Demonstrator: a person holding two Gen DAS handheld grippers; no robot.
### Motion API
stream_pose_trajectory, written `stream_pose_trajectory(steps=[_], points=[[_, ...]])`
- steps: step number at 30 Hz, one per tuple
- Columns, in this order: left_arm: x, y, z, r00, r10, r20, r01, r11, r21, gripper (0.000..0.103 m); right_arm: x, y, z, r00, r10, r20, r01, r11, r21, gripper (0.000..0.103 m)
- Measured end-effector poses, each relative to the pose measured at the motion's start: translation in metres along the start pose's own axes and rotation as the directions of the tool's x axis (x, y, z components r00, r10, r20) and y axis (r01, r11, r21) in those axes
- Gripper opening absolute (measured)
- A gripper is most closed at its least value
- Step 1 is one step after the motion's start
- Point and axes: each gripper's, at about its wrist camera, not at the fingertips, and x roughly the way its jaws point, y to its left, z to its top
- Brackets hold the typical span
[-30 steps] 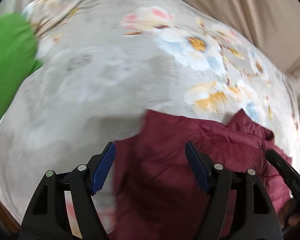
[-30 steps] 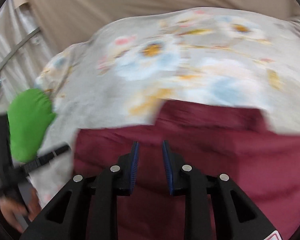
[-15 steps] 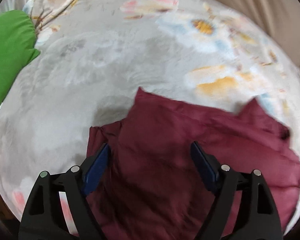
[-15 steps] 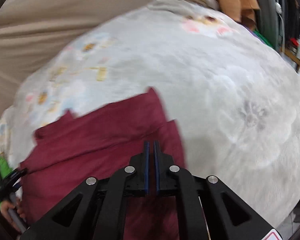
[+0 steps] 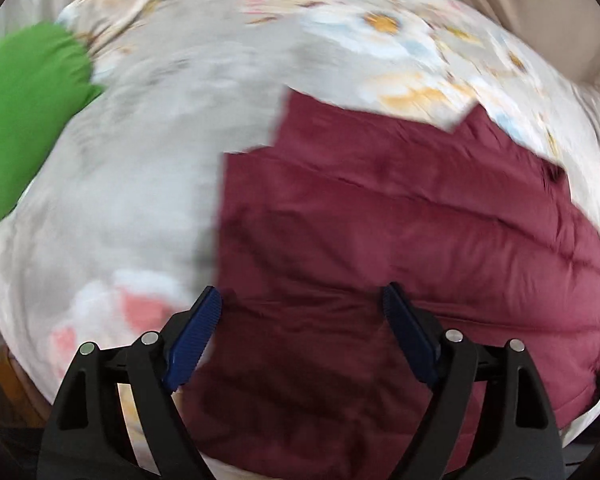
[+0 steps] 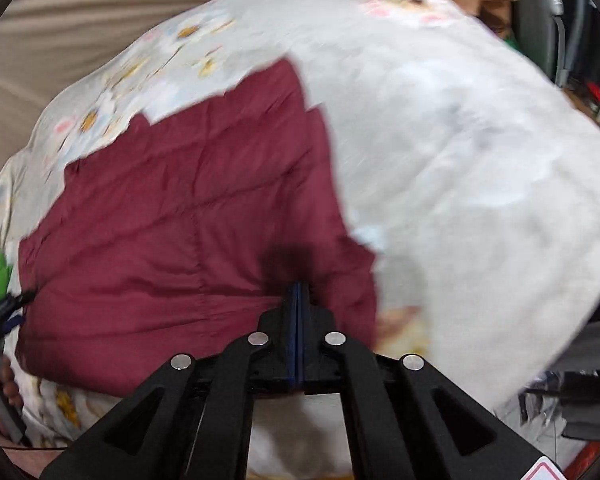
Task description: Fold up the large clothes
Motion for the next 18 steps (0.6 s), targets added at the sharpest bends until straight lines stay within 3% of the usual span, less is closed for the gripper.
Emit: stream_pose_trajectory(steps=[3, 7, 11, 18], points=[[-0.006, 0.025, 0.003, 0.999, -0.032, -0.002, 0.032, 0.997, -0.077, 0.081, -0.013, 0.042, 0.013, 0.995, 0.096, 0.021, -0.094, 0.993, -0.076, 0.005], [-0.004, 0.054, 0.006, 0.992, -0.127, -0.011, 0.122, 0.971, -0.205, 0.086, 0.004, 0.126, 0.016, 0.972, 0.227, -0.063, -0.235, 0.951, -0.201, 0.005], [0.013, 0.065, 0.004, 0.985, -0.166, -0.050, 0.148, 0.954, -0.260, 0.088, 0.037, 0.182, 0.014, 0.956, 0.246, -0.162, -0.281, 0.927, -0.249, 0.005], [0.050, 0.069, 0.000, 0.955, -0.268, -0.128, 0.207, 0.909, -0.361, 0.092, 0.087, 0.204, 0.009, 0.925, 0.224, -0.306, -0.281, 0.947, -0.156, 0.004]])
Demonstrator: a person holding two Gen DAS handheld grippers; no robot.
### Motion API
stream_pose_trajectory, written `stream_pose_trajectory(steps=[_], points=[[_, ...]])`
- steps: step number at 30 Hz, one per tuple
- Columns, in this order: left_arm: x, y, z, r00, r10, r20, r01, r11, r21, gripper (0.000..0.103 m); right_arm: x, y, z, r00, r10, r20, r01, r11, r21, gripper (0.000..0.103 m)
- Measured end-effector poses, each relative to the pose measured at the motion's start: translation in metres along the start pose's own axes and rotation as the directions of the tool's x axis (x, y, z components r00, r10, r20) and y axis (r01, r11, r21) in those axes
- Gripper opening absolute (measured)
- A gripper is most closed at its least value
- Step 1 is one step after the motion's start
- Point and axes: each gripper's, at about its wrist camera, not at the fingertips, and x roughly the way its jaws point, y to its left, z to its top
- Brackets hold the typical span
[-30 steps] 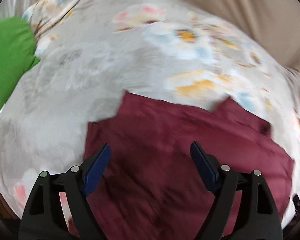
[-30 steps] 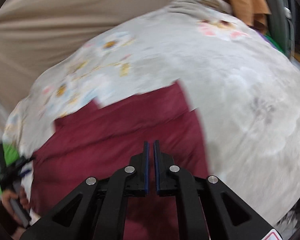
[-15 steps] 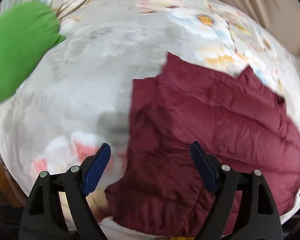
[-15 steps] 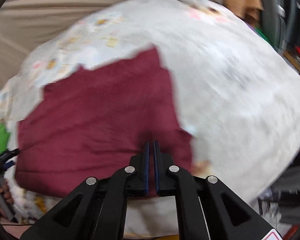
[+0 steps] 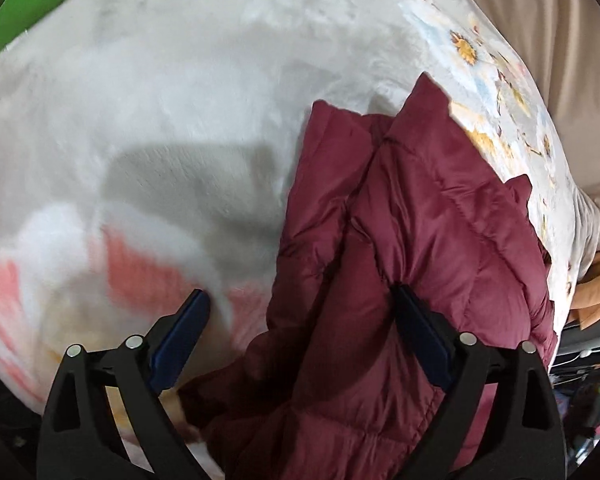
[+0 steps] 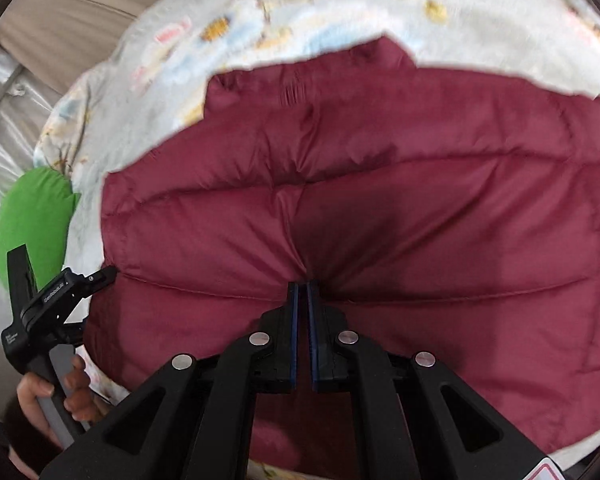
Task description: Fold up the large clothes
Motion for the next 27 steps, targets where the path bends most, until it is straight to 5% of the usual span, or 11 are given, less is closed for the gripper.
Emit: stream_pose_trajectory(steps=[2, 7, 10, 19, 27], points=[[0.000, -0.004, 0.001, 0.999, -0.045, -0.005, 0.045, 0.999, 0.008, 0.090, 0.006, 0.001, 0.000, 1.000, -0.011, -0.020, 0.011, 1.000, -0.007, 0.004], [-0.004, -0.023, 0.005, 0.985, -0.163, -0.049, 0.167, 0.983, 0.077, 0.028, 0.019, -0.003, 0.003, 0.998, 0.007, -0.059, -0.006, 1.000, 0.003, 0.003], [-0.024, -0.034, 0.006, 0.970, -0.236, -0.053, 0.240, 0.965, 0.102, 0.012, 0.025, -0.008, 0.008, 0.996, 0.051, -0.076, -0.051, 0.999, 0.004, 0.001], [-0.098, -0.100, -0.015, 0.901, -0.431, -0.048, 0.431, 0.877, 0.214, 0.007, 0.026, -0.023, 0.013, 0.990, 0.104, -0.090, -0.105, 0.994, -0.006, 0.000], [-0.107, -0.171, -0.036, 0.901, -0.427, -0.069, 0.425, 0.846, 0.322, 0.007, -0.051, -0.067, -0.025, 0.961, 0.271, -0.047, -0.267, 0.961, 0.077, 0.011]])
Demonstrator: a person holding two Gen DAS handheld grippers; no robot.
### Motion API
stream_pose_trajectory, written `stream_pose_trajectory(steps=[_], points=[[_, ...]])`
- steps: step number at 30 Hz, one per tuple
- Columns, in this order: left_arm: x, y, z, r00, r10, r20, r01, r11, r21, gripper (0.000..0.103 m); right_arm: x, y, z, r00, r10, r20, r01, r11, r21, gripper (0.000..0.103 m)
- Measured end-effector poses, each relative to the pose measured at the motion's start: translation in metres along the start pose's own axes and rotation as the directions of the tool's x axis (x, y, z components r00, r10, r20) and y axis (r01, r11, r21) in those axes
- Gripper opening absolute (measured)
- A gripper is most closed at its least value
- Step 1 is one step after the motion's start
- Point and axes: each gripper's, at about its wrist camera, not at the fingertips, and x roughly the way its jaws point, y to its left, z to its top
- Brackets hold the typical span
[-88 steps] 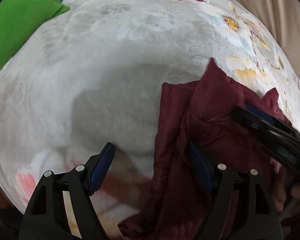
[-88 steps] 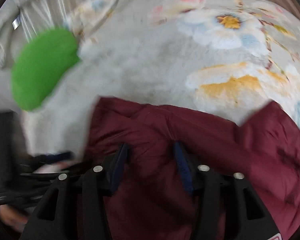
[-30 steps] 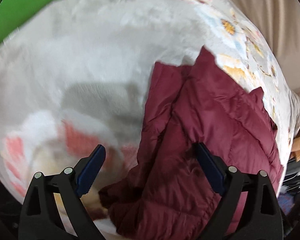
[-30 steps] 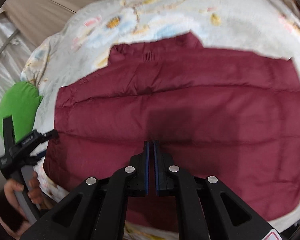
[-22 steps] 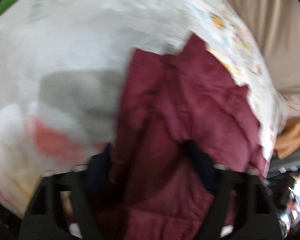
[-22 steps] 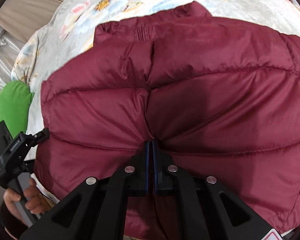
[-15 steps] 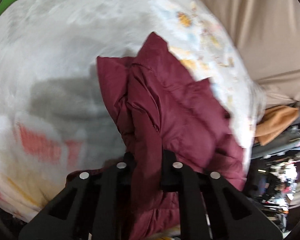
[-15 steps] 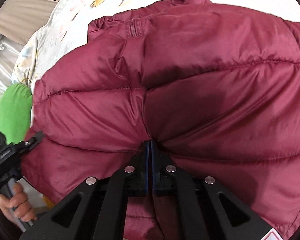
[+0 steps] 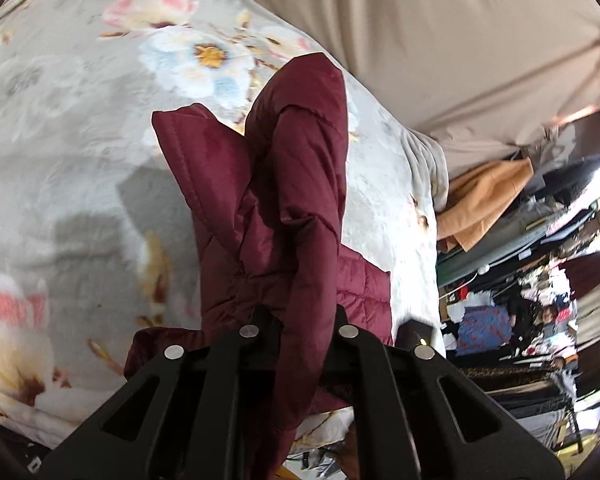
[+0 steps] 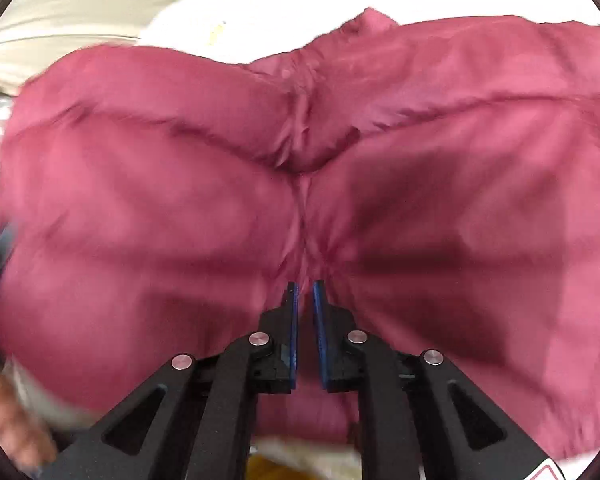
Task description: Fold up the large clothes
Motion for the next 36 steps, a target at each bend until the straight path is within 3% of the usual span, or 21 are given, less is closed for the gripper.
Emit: stream_pose_trajectory(steps=[4, 9, 16, 20, 24, 27, 30, 36], points=[[0.002, -0.013, -0.001, 1.000, 0.006, -0.015, -0.006, 1.000, 0.015, 0.007, 0.013, -0.020, -0.023, 0.992, 0.083, -0.092, -0.077, 0.995, 0.065, 0.009], [0.015, -0.025, -0.009, 0.998, 0.013, -0.062, -0.012, 1.000, 0.018, 0.007, 0.049, -0.033, -0.016, 0.978, 0.146, -0.150, -0.135, 0.988, 0.081, 0.000], [0.056, -0.060, -0.031, 0.989, 0.029, -0.146, -0.013, 0.994, 0.107, 0.007, 0.060, -0.041, -0.013, 0.958, 0.237, -0.162, -0.226, 0.971, 0.085, 0.000], [0.083, -0.082, -0.040, 0.982, 0.021, -0.189, 0.010, 0.987, 0.160, 0.007, 0.020, -0.055, -0.019, 0.964, 0.239, -0.115, -0.229, 0.969, 0.092, 0.000], [0.099, -0.093, -0.042, 0.979, 0.023, -0.204, 0.013, 0.985, 0.174, 0.007, -0.089, -0.115, -0.044, 0.988, 0.115, 0.098, -0.129, 0.980, 0.151, 0.004], [0.110, -0.098, -0.047, 0.976, 0.034, -0.214, 0.006, 0.983, 0.182, 0.007, -0.157, -0.159, -0.062, 0.965, -0.073, 0.251, 0.009, 0.969, 0.246, 0.005], [0.123, -0.108, -0.055, 0.973, 0.058, -0.225, -0.010, 0.977, 0.211, 0.007, -0.157, -0.177, -0.062, 0.964, -0.139, 0.228, 0.080, 0.965, 0.251, 0.003], [0.148, -0.124, -0.074, 0.962, 0.092, -0.256, -0.028, 0.969, 0.244, 0.007, -0.115, -0.167, -0.043, 0.981, -0.110, 0.159, 0.083, 0.983, 0.166, 0.002]])
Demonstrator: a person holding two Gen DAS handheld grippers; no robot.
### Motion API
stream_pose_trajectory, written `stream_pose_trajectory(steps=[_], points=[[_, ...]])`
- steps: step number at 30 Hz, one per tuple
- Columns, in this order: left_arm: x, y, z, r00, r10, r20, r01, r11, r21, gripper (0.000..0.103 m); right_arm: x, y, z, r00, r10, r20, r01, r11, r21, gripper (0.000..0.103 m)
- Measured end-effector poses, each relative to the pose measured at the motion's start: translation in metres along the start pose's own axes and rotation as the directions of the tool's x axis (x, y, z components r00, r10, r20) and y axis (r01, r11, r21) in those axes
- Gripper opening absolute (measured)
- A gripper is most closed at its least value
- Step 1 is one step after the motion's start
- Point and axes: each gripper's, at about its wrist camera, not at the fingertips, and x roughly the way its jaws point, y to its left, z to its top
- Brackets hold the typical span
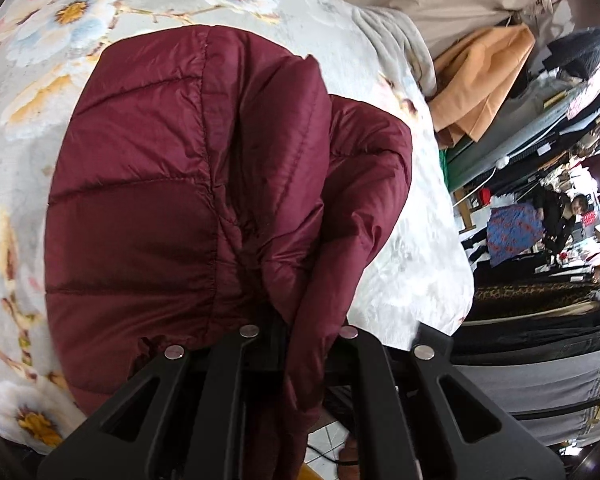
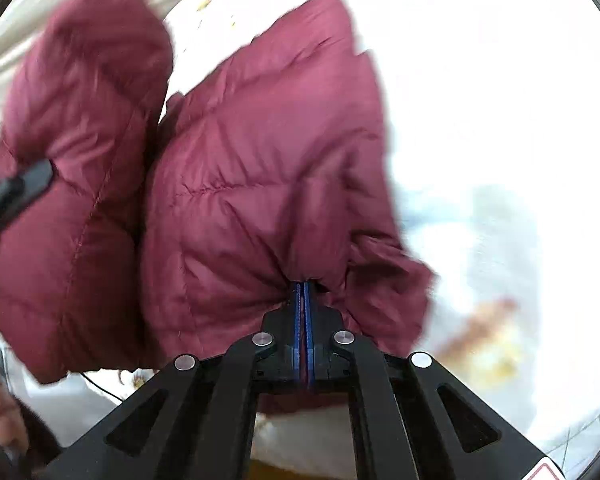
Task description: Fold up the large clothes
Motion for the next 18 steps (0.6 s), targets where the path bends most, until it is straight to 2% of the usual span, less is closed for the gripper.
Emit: stream_pose_trajectory(steps=[4, 7, 13, 14, 15, 16, 18], points=[[0.027, -0.019, -0.004, 0.999, 0.030, -0.026, -0.030, 0.999, 0.035, 0.007, 0.004, -0.003, 0.009, 0.999, 0.034, -0.027, -0.035, 0.999, -0.036, 0.000], [0.058, -0.032, -0.005, 0.996, 0.077, -0.050, -0.073, 0.995, 0.067, 0.008, 0.008, -0.001, 0.015, 0.996, 0.080, -0.035, -0.080, 0.997, -0.002, 0.000], [0.111, -0.037, -0.013, 0.979, 0.193, -0.065, -0.184, 0.975, 0.127, 0.010, -0.058, -0.058, -0.005, 0.990, 0.138, 0.036, -0.142, 0.982, 0.125, 0.000], [0.117, -0.037, -0.015, 0.976, 0.208, -0.062, -0.198, 0.971, 0.135, 0.010, -0.069, -0.065, -0.009, 0.990, 0.131, 0.051, -0.137, 0.981, 0.138, 0.000], [0.122, -0.037, -0.016, 0.973, 0.222, -0.057, -0.212, 0.966, 0.145, 0.010, -0.083, -0.072, -0.011, 0.991, 0.112, 0.067, -0.121, 0.982, 0.146, 0.009], [0.124, -0.037, -0.017, 0.971, 0.231, -0.053, -0.221, 0.963, 0.152, 0.010, -0.101, -0.082, -0.011, 0.994, 0.075, 0.082, -0.087, 0.985, 0.149, 0.011], [0.128, -0.039, -0.017, 0.967, 0.251, -0.042, -0.240, 0.955, 0.176, 0.011, -0.119, -0.087, -0.013, 0.992, 0.057, 0.111, -0.073, 0.986, 0.151, 0.011]])
